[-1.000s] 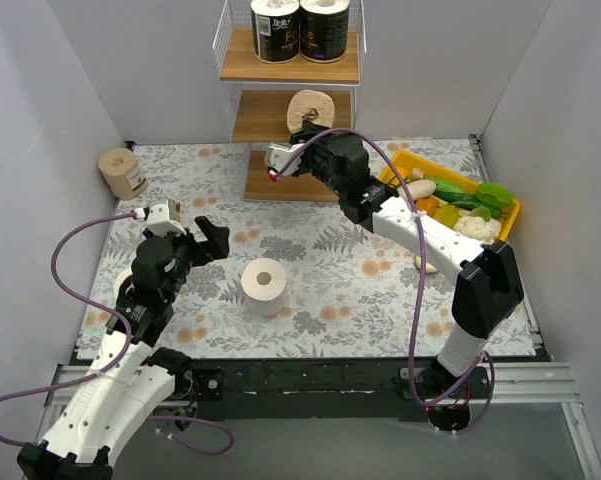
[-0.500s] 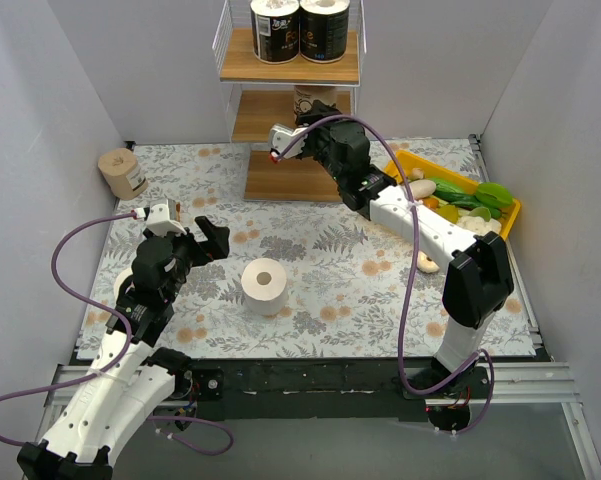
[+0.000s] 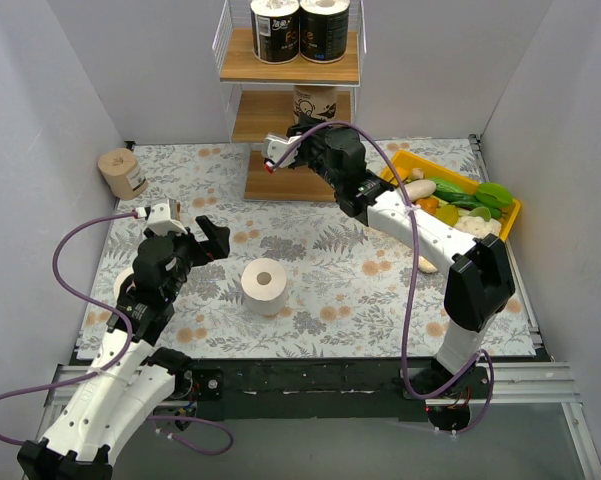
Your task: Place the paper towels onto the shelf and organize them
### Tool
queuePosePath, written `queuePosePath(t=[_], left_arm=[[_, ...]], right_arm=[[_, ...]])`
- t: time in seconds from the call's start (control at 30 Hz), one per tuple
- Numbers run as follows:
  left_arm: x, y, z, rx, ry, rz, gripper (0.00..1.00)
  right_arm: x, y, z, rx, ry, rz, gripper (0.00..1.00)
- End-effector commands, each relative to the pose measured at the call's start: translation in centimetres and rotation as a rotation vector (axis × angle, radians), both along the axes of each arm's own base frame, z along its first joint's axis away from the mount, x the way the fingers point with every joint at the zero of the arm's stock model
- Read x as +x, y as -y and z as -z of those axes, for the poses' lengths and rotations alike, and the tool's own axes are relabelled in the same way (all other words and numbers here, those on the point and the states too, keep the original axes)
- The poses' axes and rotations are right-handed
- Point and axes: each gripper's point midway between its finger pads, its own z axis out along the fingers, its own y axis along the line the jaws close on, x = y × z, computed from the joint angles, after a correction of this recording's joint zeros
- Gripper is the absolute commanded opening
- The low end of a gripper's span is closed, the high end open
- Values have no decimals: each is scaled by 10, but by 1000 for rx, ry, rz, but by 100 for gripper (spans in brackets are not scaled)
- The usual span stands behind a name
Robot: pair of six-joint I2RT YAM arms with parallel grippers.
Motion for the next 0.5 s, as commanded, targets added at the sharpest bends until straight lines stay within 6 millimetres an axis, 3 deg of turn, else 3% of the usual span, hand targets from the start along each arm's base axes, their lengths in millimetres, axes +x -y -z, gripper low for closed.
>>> queuePosePath(t=[0.0,0.17,0.27,0.47], left_arm=[[1,-3,-14,-1,25,-17,98],[2,-6,-13,1,24,-30,98],[3,-7,-11,7,15,-41,98],[4,-13,-10,15,10,-74,98]], right_arm=[[9,-1,-13,54,35,32,42],[25,-5,-16,85,46,67,44],[43,-8,-5,74,58,110,44],[62,6,0,104,60,176,43]])
